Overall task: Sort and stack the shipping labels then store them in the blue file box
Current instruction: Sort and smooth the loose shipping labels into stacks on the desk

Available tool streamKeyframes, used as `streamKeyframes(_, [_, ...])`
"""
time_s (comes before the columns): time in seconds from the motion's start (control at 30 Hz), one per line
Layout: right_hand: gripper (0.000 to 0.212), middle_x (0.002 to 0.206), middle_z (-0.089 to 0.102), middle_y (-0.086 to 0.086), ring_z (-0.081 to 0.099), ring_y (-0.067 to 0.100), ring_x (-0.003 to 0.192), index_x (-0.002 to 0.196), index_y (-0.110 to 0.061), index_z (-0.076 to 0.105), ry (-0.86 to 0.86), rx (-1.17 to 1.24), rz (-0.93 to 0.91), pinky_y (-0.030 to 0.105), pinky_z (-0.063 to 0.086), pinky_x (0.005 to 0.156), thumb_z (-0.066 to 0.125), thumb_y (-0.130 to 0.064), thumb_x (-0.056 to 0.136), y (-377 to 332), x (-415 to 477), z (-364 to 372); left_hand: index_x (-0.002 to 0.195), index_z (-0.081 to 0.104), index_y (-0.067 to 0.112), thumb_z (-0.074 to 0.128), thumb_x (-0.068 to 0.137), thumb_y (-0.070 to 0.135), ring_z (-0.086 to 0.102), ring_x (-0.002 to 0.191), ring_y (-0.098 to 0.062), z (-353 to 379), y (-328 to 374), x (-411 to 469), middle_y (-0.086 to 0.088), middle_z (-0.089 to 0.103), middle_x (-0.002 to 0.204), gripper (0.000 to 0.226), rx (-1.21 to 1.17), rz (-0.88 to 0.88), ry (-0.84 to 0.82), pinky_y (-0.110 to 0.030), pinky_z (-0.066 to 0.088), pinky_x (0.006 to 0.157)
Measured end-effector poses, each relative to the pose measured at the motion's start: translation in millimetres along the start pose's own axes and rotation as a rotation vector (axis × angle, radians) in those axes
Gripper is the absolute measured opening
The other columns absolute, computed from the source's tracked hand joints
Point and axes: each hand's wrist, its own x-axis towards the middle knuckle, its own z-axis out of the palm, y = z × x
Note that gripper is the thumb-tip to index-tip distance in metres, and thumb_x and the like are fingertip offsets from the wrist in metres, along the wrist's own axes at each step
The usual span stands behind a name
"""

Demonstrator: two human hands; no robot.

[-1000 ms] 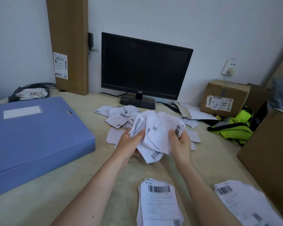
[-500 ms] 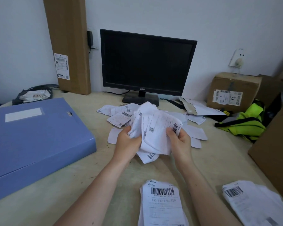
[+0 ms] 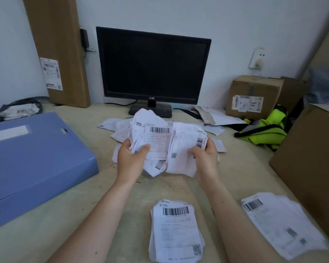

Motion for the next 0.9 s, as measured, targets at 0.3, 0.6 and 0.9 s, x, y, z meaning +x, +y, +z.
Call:
streamKeyframes(0.3, [0.013,0.077,0.061,0.005,0.052,0.013,0.069,0.088,-0.001,0.063,-0.085,-0.440,-0.176,0.028,0.039,0.062,0.052,-0.001,0.081,-71,-11,-49,0.111,0.062,0.019,0.067,0.086,0.010,0.065,0.082,0.001,16,29,-25,0.012,0.068,0.097,0.026,-0.045,0.027,-0.127,-0.018,0.053,0.067])
streamKeyframes(0.6, [0.024,0.066,0.052,-0.002,0.049,0.026,0.071,0.066,-0.017,0.042,-0.112,-1.537,-0.264,0.036,0.029,0.080,0.037,-0.017,0.089,-100,-25,-118,0.113,0.061,0.015,0.067,0.087,0.008,0.064,0.082,-0.007,24,41,-55,0.004,0.067,0.099,0.028,-0.043,0.002,-0.170,-0.021,0.051,0.063])
streamKeyframes(0.9, [0.030,0.095,0.061,-0.004,0.053,0.023,0.102,0.096,-0.026,0.061,-0.348,-1.849,0.091,0.047,0.019,0.106,0.031,-0.031,0.094,-64,-43,-141,0.097,0.062,0.024,0.068,0.085,0.005,0.067,0.088,-0.015,22,49,-83,0.001,0.069,0.099,0.023,-0.097,-0.085,-0.218,-0.034,0.055,0.079])
